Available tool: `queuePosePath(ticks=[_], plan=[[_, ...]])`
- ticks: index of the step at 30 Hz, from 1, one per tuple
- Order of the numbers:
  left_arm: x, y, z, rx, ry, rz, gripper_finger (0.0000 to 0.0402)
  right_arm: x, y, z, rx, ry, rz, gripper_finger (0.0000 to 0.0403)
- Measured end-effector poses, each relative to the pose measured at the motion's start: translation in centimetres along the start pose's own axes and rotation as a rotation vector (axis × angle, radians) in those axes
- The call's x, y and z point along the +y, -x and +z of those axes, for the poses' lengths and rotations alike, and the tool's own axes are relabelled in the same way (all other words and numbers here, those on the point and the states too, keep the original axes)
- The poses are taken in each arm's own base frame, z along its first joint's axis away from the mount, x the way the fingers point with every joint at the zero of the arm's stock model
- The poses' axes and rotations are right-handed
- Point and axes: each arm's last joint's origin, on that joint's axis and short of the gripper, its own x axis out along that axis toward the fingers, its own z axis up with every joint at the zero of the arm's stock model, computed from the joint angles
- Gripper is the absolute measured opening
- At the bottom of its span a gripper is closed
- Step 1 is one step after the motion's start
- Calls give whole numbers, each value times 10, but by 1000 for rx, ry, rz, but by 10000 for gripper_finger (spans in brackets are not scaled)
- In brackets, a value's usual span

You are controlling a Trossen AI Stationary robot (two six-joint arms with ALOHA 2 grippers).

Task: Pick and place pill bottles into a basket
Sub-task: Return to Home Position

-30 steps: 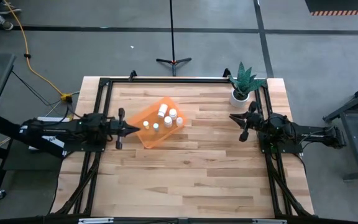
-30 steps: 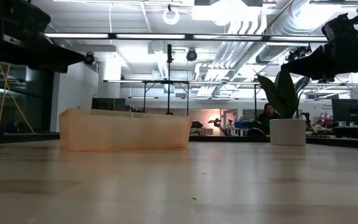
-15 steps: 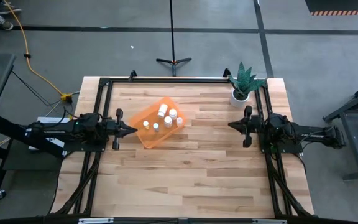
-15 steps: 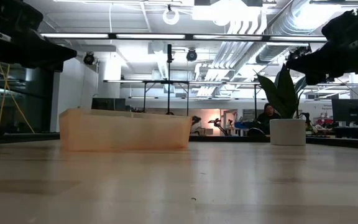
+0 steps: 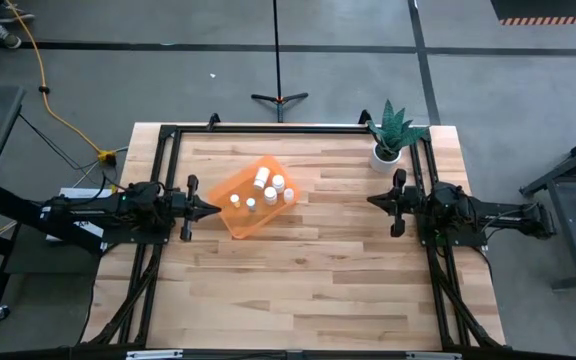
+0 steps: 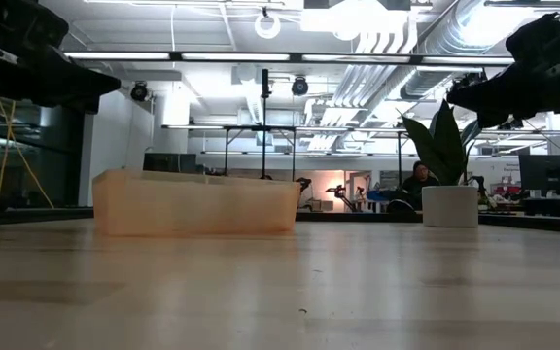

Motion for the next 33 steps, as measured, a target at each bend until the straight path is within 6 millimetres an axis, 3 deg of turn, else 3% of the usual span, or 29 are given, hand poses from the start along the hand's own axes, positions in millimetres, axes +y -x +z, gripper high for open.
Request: queuePosePath(ticks=[6,12,17,33], plan=[[-1,0,0,-2,3,-20,25,0,0,-1,13,-2,0,9],[0,0,0,-1,28,-15,108,0,0,-3,29,-4,4,3],[0,0,0,-1,50,-13,145,0,0,-3,31,-4,6,1],[0,0,0,-1,50,-12,151,0,0,-3,34,-4,9,1]])
